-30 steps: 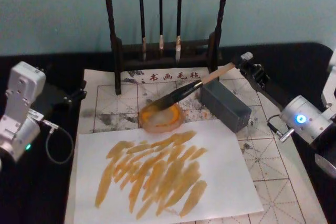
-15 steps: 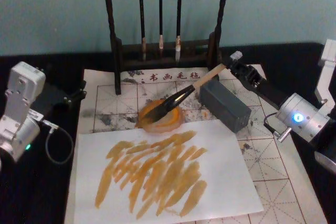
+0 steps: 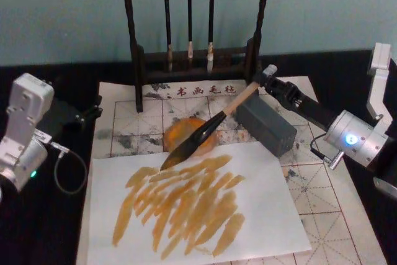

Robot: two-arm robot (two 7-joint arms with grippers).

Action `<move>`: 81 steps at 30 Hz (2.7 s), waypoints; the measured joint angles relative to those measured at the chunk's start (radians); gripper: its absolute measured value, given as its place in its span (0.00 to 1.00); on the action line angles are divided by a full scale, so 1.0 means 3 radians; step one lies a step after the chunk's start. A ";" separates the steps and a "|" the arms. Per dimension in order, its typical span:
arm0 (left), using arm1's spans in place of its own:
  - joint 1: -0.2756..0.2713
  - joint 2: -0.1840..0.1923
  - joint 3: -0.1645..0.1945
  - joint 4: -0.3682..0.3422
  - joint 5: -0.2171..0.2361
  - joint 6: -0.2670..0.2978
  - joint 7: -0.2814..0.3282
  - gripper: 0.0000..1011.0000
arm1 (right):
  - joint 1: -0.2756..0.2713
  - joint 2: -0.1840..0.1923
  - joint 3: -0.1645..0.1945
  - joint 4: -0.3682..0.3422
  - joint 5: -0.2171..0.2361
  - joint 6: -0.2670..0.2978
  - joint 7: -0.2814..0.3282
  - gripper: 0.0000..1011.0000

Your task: Pick up the brush from the inkstone, write on the paper, then place the brush back to its original position.

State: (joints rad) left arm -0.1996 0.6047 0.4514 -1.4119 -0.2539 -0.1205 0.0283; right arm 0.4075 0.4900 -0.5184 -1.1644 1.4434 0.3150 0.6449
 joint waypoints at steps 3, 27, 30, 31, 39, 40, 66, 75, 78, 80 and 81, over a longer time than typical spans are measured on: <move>0.0000 0.0000 0.0000 0.0000 0.0000 0.0000 0.0000 0.99 | 0.0036 0.0017 -0.0053 0.0016 -0.0010 0.0018 0.0034 0.19; 0.0000 0.0000 0.0000 0.0000 0.0000 0.0000 0.0000 0.99 | 0.0352 -0.0005 -0.0476 0.0246 -0.0174 0.0094 0.0364 0.19; 0.0000 0.0000 0.0000 0.0000 0.0000 0.0000 0.0000 0.99 | 0.0382 -0.0030 -0.0511 0.0280 -0.0200 0.0092 0.0389 0.19; 0.0000 0.0000 0.0000 0.0000 0.0000 0.0000 0.0000 0.99 | 0.0389 -0.0037 -0.0519 0.0286 -0.0205 0.0092 0.0394 0.19; 0.0000 0.0000 0.0000 0.0000 0.0000 0.0000 0.0000 0.99 | 0.0431 -0.0094 -0.0585 0.0310 -0.0276 0.0084 0.0409 0.19; 0.0000 0.0000 0.0000 0.0000 0.0000 0.0000 0.0000 0.99 | 0.0434 -0.0101 -0.0593 0.0311 -0.0283 0.0084 0.0410 0.19; 0.0000 0.0000 0.0000 0.0000 0.0000 0.0000 0.0000 0.99 | 0.0469 -0.0130 -0.0843 0.0148 -0.0532 0.0105 0.0540 0.19; 0.0000 0.0000 0.0000 0.0000 0.0000 0.0000 0.0000 0.99 | 0.0488 -0.0135 -0.0890 0.0141 -0.0596 0.0103 0.0595 0.19; 0.0000 0.0000 0.0000 0.0000 0.0000 0.0000 0.0000 0.99 | 0.0492 -0.0136 -0.0906 0.0144 -0.0624 0.0094 0.0613 0.19; 0.0000 0.0000 0.0000 0.0000 0.0000 0.0000 0.0000 0.99 | 0.0492 -0.0137 -0.0912 0.0145 -0.0641 0.0087 0.0621 0.19; 0.0000 0.0000 0.0000 0.0000 0.0000 0.0000 0.0000 0.99 | 0.0493 -0.0138 -0.0919 0.0145 -0.0657 0.0079 0.0631 0.19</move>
State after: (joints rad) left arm -0.1996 0.6047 0.4514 -1.4120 -0.2539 -0.1205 0.0283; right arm 0.5553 0.4487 -0.7940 -1.1209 1.2462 0.3387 0.8341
